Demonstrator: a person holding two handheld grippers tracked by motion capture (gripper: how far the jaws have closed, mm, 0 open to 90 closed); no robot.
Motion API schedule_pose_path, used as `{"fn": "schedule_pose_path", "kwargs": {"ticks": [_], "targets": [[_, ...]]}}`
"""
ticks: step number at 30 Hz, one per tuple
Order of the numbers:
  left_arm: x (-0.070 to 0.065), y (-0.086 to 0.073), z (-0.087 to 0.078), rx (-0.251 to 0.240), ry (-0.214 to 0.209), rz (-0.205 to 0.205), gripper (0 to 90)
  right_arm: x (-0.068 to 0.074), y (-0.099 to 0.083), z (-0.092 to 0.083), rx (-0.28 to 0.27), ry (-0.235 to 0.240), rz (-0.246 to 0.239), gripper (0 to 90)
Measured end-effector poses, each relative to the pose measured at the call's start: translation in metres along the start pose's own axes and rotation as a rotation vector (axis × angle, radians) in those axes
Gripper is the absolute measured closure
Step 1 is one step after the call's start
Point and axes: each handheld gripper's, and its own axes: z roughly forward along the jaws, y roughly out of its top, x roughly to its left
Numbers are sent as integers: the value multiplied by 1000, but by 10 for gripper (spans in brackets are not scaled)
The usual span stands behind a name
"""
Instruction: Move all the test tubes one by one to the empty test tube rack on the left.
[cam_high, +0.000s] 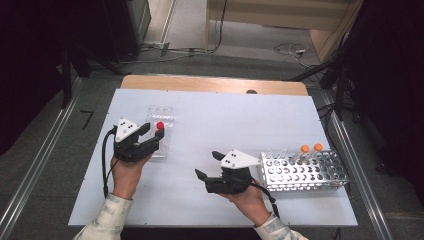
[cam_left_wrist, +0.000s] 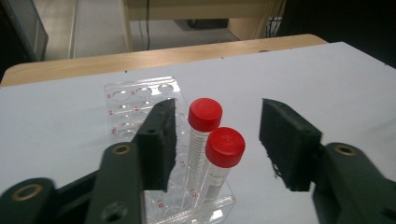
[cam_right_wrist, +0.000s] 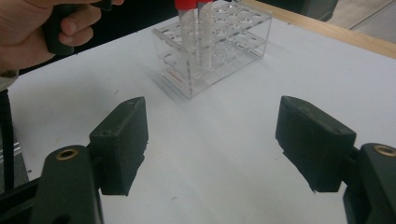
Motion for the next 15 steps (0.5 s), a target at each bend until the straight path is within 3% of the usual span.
{"fn": "schedule_pose_path", "kwargs": {"ticks": [6,15], "targets": [[5,0,0,-7,27,-34,228,-9,-6,-16,2,-26,11,237],[7,0,-2,-10,41,-42,185,-23,-17,-48,-13,-82,43,236]]}}
